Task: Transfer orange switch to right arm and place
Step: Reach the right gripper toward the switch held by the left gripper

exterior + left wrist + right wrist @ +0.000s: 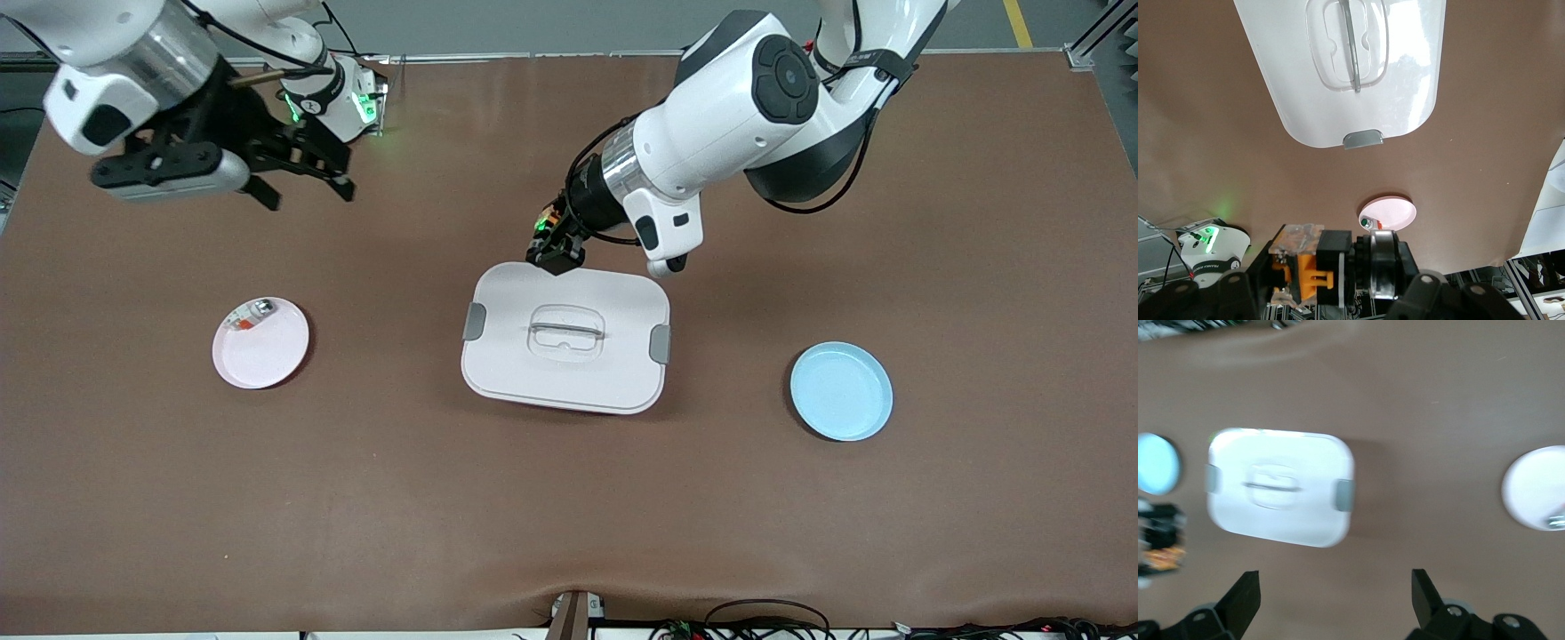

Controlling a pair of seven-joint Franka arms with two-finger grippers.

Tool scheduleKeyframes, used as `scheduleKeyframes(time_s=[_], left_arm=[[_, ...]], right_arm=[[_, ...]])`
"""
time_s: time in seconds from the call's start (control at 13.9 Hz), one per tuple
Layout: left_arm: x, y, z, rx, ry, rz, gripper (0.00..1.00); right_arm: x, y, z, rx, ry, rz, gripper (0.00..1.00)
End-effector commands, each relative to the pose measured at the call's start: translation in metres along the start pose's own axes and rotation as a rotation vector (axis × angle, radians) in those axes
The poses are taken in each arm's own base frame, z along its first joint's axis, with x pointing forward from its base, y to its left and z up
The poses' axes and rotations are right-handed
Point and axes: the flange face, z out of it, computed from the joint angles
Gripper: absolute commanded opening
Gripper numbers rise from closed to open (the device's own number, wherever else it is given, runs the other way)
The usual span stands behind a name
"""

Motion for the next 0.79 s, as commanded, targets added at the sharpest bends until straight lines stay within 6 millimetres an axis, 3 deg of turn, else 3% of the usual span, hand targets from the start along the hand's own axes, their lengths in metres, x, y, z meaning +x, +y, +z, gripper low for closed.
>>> scheduleKeyframes(time_s=[0.0, 0.22, 0.43, 0.72], left_arm=[[-0.006, 0.003, -0.002, -0.01, -0.011, -0.015, 0.0], [-0.004, 0.004, 0.001, -0.005, -0.011, -0.019, 0.0], [-0.011, 0.0, 0.007, 0.004, -0.011, -0.008, 0.0], [-0.011, 0.0, 0.007, 0.004, -0.011, -0.009, 0.0]], right_arm=[[0.01, -0.017, 0.03, 0.105, -0.016, 0.085, 1.0], [0.013, -0.028, 0.071, 0.251, -0.024, 0.167, 1.0], [0.004, -0.056, 0.112, 0.293, -0.016, 0.206, 1.0], [-0.013, -0.084, 0.134, 0.304, -0.038, 0.183, 1.0]])
